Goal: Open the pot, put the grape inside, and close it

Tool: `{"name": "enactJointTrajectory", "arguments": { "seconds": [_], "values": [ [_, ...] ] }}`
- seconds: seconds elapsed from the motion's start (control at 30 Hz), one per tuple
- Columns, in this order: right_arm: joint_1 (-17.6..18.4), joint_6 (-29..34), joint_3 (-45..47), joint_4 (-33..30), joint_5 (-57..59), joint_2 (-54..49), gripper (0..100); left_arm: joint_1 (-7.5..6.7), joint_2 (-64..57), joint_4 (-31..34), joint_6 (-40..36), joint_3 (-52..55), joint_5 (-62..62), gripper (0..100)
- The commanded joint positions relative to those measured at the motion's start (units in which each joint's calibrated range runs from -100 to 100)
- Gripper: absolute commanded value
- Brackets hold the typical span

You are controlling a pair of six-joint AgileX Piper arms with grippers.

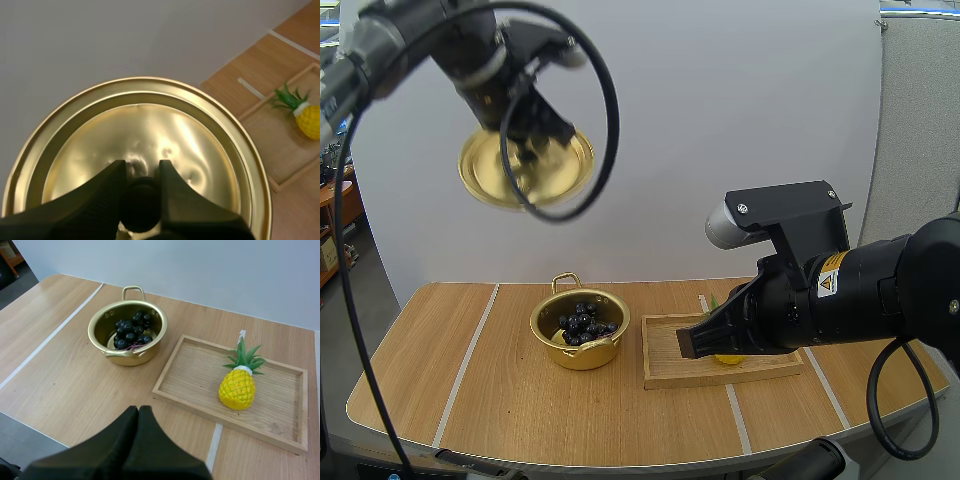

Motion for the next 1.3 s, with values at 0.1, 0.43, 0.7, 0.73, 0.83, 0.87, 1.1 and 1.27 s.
{"name": "enactJointTrajectory", "arguments": {
  "seconds": [0.1, 0.43, 0.7, 0.73, 0.83, 0.87, 1.1, 1.27],
  "values": [
    [-0.20, 0.10, 0.15, -0.05, -0.22, -0.45, 0, -0.09, -0.21, -8.29, 8.33, 18.45, 0.00, 0],
    [-0.20, 0.10, 0.15, 0.30, 0.28, -0.45, 0, -0.09, 4.67, -8.43, 11.12, 25.76, 0.00, 0],
    [-0.20, 0.10, 0.15, 0.30, 0.28, -0.45, 0, -0.09, 12.84, -8.43, 12.42, 25.76, -7.84, 0],
    [-0.20, 0.10, 0.15, 0.30, 0.28, -0.45, 0, -0.09, 13.81, -8.43, 12.42, 25.76, -9.55, 0],
    [-0.20, 0.10, 0.15, 0.30, 0.28, -0.45, 0, -0.09, 16.46, -8.43, 12.42, 25.76, -14.80, 0],
    [-0.20, 0.10, 0.15, 0.30, 0.28, -0.45, 0, -0.09, 17.32, -8.43, 12.42, 25.61, -16.07, 0],
    [-0.20, 0.10, 0.15, 0.31, 0.52, -0.45, 0, -0.09, 22.24, -10.15, 12.42, 22.74, -20.12, 0],
    [-0.20, 0.10, 0.15, 0.31, 1.54, -0.45, 0, -0.09, 25.46, -10.20, 12.42, 20.90, -20.71, 0]
  ]
}}
